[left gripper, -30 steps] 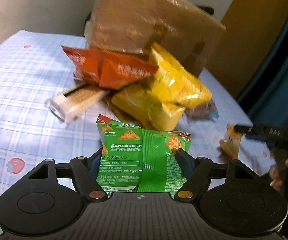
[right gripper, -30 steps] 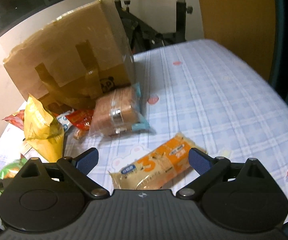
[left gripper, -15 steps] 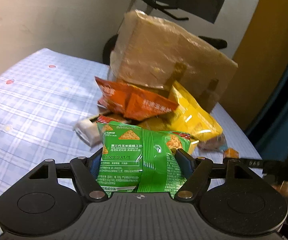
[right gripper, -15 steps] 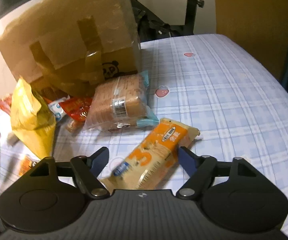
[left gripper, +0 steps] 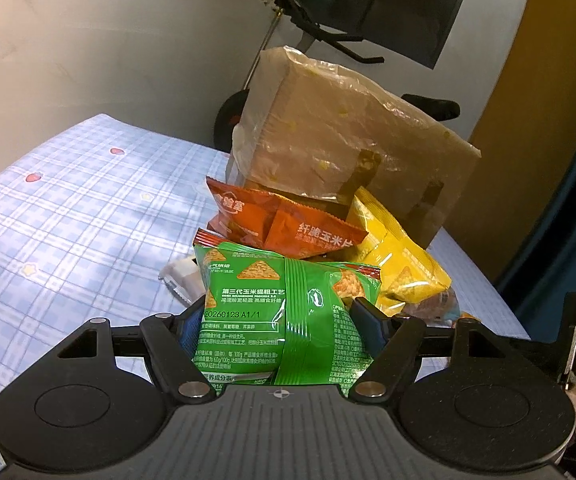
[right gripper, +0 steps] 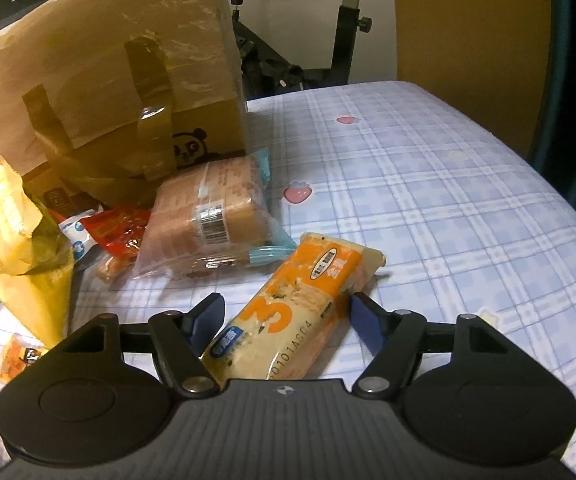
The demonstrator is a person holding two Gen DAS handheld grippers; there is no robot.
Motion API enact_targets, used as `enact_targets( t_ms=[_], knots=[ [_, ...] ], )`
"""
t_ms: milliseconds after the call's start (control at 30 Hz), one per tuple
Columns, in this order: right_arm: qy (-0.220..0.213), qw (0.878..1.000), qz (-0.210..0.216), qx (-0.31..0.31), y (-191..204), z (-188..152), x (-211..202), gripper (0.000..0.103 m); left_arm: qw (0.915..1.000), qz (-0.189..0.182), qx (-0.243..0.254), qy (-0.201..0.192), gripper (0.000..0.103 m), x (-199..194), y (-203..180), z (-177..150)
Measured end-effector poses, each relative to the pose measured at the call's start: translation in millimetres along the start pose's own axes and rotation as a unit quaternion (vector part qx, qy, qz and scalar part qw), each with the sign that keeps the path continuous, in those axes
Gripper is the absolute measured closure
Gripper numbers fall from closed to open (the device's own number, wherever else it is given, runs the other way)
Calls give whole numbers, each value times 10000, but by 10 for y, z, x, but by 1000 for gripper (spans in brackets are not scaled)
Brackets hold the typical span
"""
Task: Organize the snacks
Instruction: 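Grasp the orange wafer bar with the right tool and lift both toward the box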
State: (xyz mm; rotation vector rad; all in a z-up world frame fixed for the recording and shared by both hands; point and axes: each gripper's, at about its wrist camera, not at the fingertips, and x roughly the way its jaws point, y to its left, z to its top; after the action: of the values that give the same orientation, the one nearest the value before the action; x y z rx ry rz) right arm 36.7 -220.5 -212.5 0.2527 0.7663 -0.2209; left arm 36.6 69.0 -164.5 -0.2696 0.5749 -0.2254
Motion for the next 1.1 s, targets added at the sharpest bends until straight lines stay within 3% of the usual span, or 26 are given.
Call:
enact_targets(
  t_ms=[233, 400, 567, 800, 1100],
  knots=[
    [-6, 9989, 127, -446, -27, -54, -91, 44, 9999, 21, -9, -98, 27, -26, 6, -1],
    [71, 9997, 134, -213, -100, -36, -101, 43, 9999, 3, 21, -120, 27, -52, -10, -27],
    [-198, 9997, 59, 102, -138, -39, -65, 43, 9999, 16, 11, -138, 27, -62, 14, -26],
    [-766, 9969, 38, -151, -156, -210, -50, 46, 9998, 79, -16, -156, 27, -66, 18, -26],
    [-972, 9942, 11, -457, -97, -271, -119, 50, 9999, 46, -82, -41, 27, -18, 1, -26]
  ],
)
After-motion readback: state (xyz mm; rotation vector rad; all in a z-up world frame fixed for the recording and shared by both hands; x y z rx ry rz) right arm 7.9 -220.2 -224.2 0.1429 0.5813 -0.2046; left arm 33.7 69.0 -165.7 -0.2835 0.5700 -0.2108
